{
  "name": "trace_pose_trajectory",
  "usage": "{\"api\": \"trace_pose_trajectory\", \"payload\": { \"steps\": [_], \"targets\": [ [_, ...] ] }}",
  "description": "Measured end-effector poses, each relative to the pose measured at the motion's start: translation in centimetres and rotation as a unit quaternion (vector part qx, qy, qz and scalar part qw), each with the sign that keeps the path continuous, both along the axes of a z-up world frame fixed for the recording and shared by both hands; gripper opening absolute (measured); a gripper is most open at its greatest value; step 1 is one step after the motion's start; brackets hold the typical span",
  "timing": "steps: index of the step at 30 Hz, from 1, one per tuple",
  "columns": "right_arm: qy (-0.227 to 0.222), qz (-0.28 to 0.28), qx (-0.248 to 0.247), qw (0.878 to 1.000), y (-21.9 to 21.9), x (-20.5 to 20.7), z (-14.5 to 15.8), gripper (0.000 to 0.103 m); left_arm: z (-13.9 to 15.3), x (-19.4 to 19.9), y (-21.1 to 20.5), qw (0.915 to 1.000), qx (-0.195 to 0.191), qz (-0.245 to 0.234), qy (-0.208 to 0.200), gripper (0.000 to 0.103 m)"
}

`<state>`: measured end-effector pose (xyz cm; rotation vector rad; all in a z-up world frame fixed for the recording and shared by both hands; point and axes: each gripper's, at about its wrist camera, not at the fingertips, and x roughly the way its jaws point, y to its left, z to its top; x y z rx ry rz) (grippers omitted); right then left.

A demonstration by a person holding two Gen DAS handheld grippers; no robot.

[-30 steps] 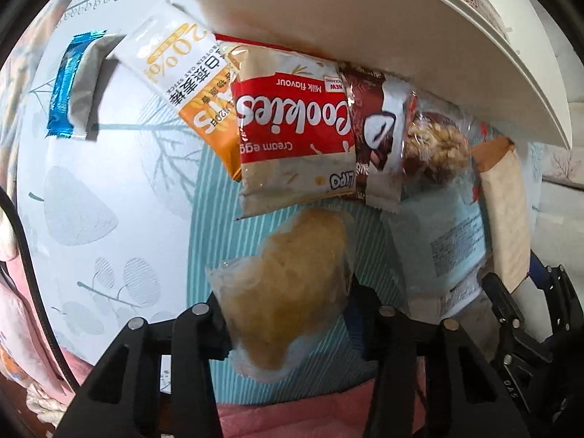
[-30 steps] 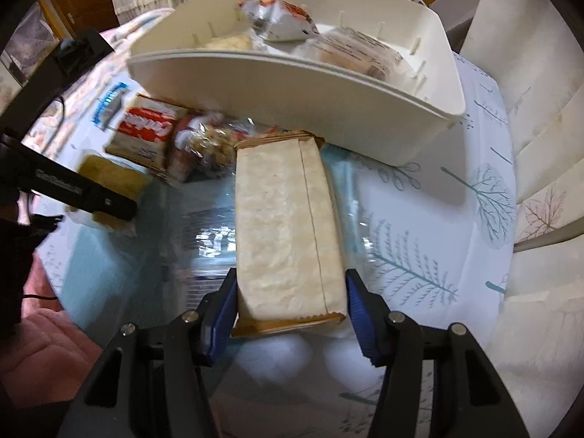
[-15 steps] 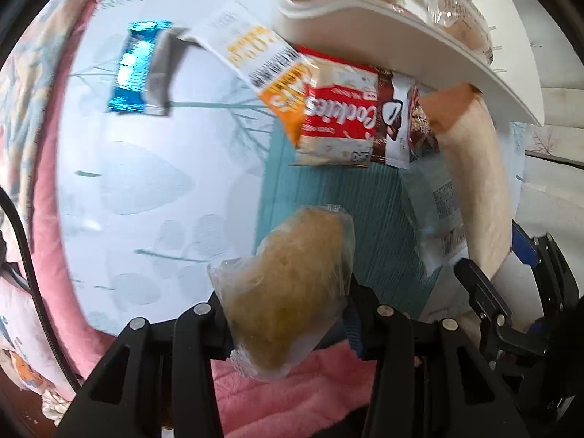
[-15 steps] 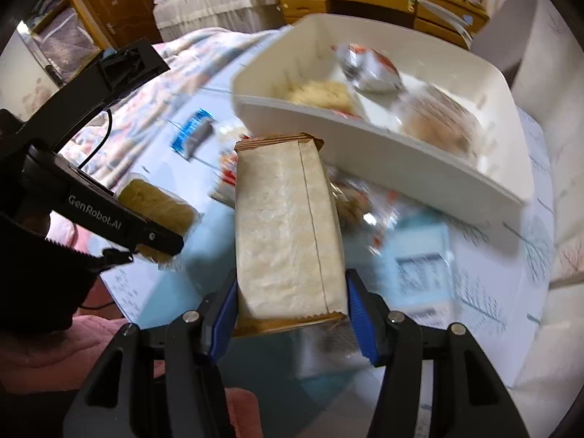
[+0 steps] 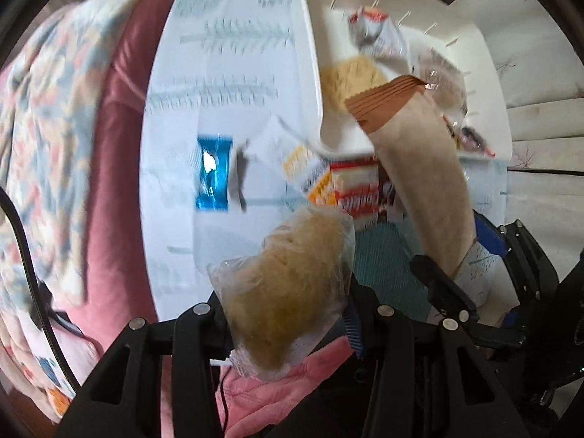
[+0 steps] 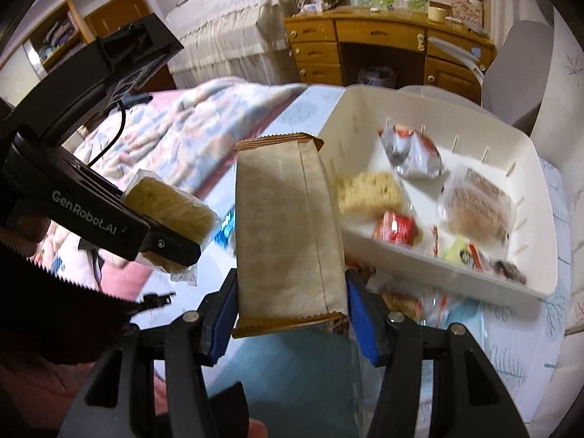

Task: Organize snacks
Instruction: 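Lower the yellow puff pack into the tray with the left gripper while the right releases the wafer pack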

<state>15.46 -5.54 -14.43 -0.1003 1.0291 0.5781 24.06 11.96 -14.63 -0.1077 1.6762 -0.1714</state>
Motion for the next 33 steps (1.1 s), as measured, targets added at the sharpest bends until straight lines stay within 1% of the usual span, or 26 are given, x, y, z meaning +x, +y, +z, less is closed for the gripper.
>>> {"api": "trace_pose_trajectory", "payload": {
  "steps": [1, 3, 6, 9, 11, 14, 17, 20, 22, 23, 24, 25, 27, 30, 33],
  "targets": [
    [-0.003, -0.005, 0.003, 1.0, 0.1, 0.3, 0.2, 0.056, 0.2, 0.2, -0.5, 1.0, 0.001, -0.003, -0.004, 0.045],
    [-0.005, -0.02, 0.012, 1.0, 0.2, 1.3, 0.5, 0.056, 1.2, 1.7, -0.9, 0.9997, 0.001, -0.014, -0.019, 0.045],
    [-0.017, -0.039, 0.017, 0.999, -0.1, 2.5, 0.8, 0.056, 1.8, 3.5, -2.0, 0.9988, -0.006, -0.027, -0.04, 0.045],
    [-0.027, -0.066, 0.022, 0.997, -0.9, 3.8, 0.8, 0.056, 1.9, 5.6, -3.1, 0.9968, -0.016, -0.039, -0.068, 0.045],
    [-0.026, -0.081, 0.028, 0.996, -1.5, 4.4, 0.5, 0.056, 1.9, 6.8, -3.9, 0.9947, -0.031, -0.043, -0.088, 0.045],
    [-0.03, -0.112, 0.028, 0.993, -2.7, 5.7, -0.2, 0.056, 0.9, 8.5, -5.2, 0.9926, -0.056, -0.049, -0.096, 0.045],
    [-0.029, -0.139, 0.034, 0.989, -4.0, 6.8, -0.9, 0.056, -0.3, 9.5, -6.1, 0.9907, -0.071, -0.055, -0.103, 0.045],
    [-0.032, -0.162, 0.039, 0.986, -5.1, 7.6, -1.4, 0.056, -1.3, 10.3, -7.3, 0.9862, -0.095, -0.062, -0.121, 0.045],
    [-0.025, -0.172, 0.048, 0.984, -5.9, 8.2, -1.8, 0.056, -1.8, 10.7, -7.8, 0.9841, -0.108, -0.065, -0.125, 0.045],
    [-0.02, -0.175, 0.051, 0.983, -6.1, 8.5, -2.0, 0.057, -2.1, 11.0, -8.1, 0.9836, -0.112, -0.063, -0.126, 0.047],
    [-0.016, -0.179, 0.053, 0.982, -6.4, 8.6, -2.1, 0.058, -2.3, 11.1, -8.2, 0.9835, -0.114, -0.062, -0.126, 0.053],
    [-0.014, -0.182, 0.053, 0.982, -6.5, 8.7, -2.2, 0.058, -2.4, 11.1, -8.3, 0.983, -0.117, -0.06, -0.128, 0.056],
    [-0.011, -0.182, 0.048, 0.982, -6.5, 8.8, -2.3, 0.058, -2.1, 11.0, -8.4, 0.9809, -0.123, -0.057, -0.14, 0.073],
    [-0.003, -0.179, 0.051, 0.983, -6.6, 8.9, -2.5, 0.058, -1.4, 10.8, -8.1, 0.9768, -0.13, -0.053, -0.162, 0.078],
    [0.008, -0.18, 0.051, 0.982, -6.6, 8.8, -2.5, 0.059, -0.8, 10.4, -7.7, 0.9763, -0.122, -0.05, -0.172, 0.083]
  ]
}}
